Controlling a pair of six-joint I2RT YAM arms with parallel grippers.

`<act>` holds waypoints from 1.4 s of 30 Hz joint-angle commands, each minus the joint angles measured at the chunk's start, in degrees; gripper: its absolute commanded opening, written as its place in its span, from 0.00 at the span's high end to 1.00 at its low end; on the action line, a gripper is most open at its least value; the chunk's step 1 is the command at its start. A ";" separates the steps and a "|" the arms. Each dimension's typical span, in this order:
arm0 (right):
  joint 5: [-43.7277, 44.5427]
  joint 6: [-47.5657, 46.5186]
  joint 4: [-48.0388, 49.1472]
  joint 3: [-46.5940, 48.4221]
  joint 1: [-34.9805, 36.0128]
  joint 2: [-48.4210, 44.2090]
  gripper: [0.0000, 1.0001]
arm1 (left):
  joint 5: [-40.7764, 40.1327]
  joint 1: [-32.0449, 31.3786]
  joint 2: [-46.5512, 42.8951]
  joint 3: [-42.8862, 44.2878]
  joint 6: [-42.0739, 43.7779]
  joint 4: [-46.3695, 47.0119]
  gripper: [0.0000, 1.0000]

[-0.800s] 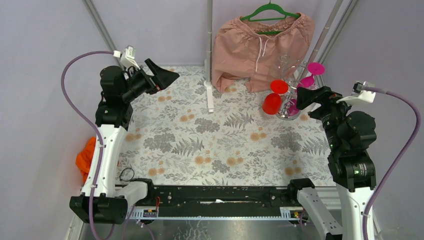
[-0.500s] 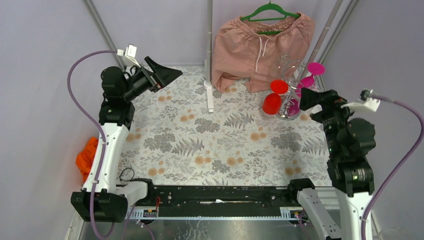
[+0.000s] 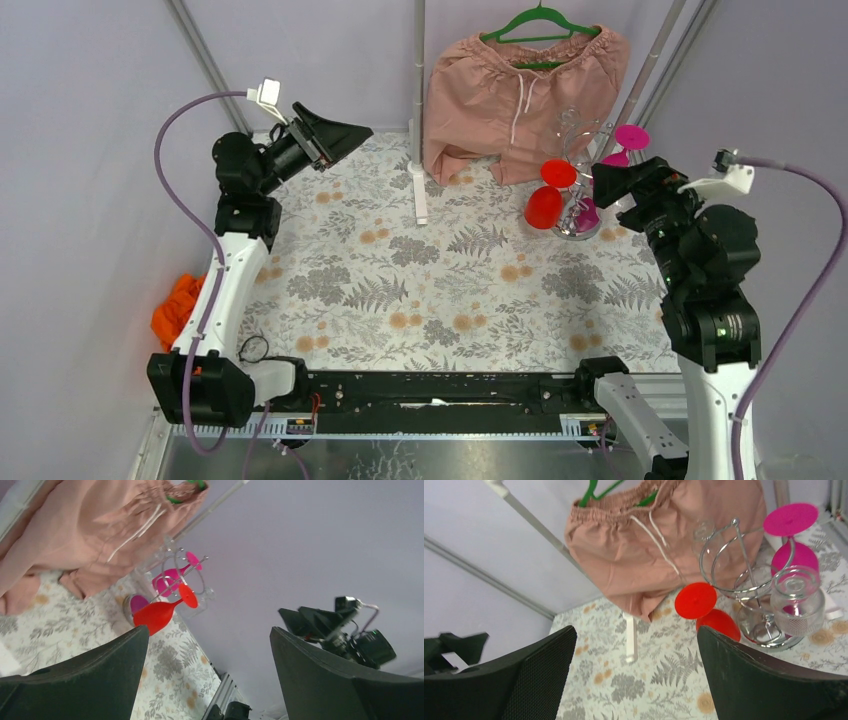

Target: Take the wine glass off the wine glass rack

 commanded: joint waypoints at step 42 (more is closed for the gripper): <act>11.98 -8.90 -2.17 -3.08 0.26 12.90 0.00 | -54.91 -32.65 1.78 11.60 29.97 -39.96 0.01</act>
